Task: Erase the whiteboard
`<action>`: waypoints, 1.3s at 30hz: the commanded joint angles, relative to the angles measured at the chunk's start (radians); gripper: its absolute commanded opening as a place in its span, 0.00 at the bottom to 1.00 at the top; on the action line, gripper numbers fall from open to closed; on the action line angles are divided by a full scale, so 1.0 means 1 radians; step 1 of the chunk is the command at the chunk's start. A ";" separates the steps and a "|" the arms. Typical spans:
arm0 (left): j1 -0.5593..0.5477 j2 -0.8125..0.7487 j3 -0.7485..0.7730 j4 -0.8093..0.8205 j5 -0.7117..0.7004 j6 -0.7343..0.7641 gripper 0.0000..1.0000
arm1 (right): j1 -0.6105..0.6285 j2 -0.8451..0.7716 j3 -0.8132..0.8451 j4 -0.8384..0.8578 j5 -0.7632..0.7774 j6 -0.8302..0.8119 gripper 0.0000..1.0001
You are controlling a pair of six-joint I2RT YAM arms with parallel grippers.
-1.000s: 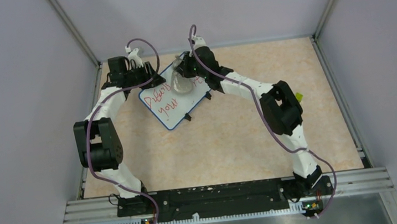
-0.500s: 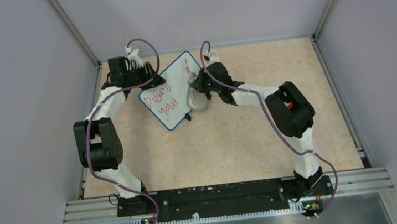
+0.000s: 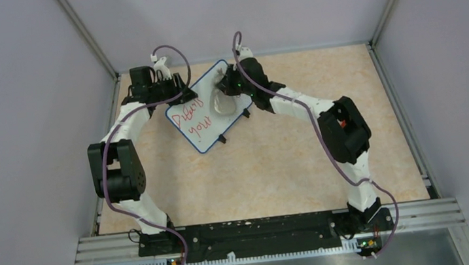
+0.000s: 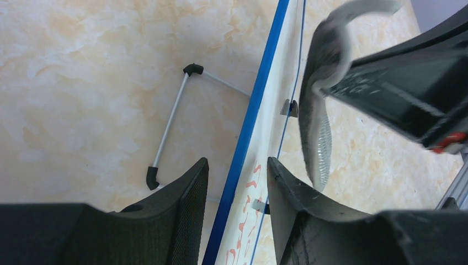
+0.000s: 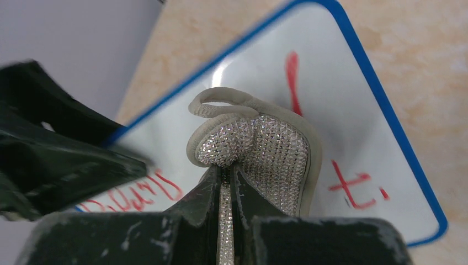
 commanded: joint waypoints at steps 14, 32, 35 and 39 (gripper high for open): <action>-0.025 -0.006 0.022 -0.027 -0.006 0.024 0.31 | -0.039 0.156 0.112 0.027 -0.004 0.057 0.00; -0.025 0.004 0.027 -0.034 -0.004 0.032 0.30 | -0.087 -0.042 -0.043 0.050 -0.006 0.010 0.00; -0.025 0.005 0.026 -0.034 -0.003 0.031 0.30 | -0.086 -0.003 0.069 0.032 -0.024 0.025 0.00; -0.027 0.004 0.026 -0.035 -0.004 0.035 0.30 | -0.081 0.063 0.200 0.009 -0.037 0.052 0.00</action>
